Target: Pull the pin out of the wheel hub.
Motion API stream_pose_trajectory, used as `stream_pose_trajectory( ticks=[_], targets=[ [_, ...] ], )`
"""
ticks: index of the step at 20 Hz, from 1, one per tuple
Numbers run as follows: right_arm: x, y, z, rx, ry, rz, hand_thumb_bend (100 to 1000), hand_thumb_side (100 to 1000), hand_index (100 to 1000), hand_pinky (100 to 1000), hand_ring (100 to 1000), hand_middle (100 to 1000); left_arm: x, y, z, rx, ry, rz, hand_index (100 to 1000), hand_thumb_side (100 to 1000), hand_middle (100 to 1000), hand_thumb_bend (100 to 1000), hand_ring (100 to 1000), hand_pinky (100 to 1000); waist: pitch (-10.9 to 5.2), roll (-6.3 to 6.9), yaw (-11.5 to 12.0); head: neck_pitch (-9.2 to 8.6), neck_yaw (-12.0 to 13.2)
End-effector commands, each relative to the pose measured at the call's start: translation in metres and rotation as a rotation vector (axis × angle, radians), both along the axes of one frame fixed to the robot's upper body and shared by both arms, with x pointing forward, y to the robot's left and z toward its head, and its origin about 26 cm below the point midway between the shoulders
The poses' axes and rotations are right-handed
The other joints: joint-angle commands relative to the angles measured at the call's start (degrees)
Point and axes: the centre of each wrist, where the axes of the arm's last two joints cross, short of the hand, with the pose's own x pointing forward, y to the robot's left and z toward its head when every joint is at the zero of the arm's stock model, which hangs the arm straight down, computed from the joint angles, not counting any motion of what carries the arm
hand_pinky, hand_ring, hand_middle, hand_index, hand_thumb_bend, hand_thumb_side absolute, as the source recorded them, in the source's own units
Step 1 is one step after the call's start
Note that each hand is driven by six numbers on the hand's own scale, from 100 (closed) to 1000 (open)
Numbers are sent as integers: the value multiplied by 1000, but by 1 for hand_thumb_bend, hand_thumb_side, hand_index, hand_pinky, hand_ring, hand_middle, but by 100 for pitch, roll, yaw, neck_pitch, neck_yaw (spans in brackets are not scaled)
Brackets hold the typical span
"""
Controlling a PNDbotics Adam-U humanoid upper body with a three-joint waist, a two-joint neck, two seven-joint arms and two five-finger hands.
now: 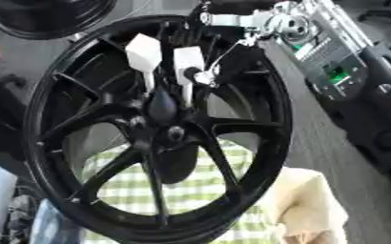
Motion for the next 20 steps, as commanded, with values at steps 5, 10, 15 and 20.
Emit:
stream_pose_trajectory(
  ticks=[5, 10, 15, 20],
  targets=[
    [2, -2, 7, 14, -19, -13, 235, 371, 845, 838, 829, 737, -1, 4, 6, 20, -11, 0, 735, 857, 696, 100, 764, 748, -70, 16, 34, -60, -38],
    [5, -4, 4, 2, -14, -24, 246, 387, 844, 838, 832, 733, -1, 4, 5, 18, -8, 0, 735, 858, 696, 100, 764, 748, -47, 15, 44, -76, -56],
    [6, -12, 2, -14, -12, -39, 247, 405, 835, 833, 829, 705, -2, 5, 4, 18, -2, 0, 734, 860, 696, 100, 762, 748, -31, 15, 47, -68, -60],
    [6, -16, 2, -23, -14, -49, 243, 405, 822, 830, 825, 674, -2, 5, 3, 20, 3, -4, 734, 861, 697, 100, 760, 749, -30, 16, 35, -74, -59]
  ],
)
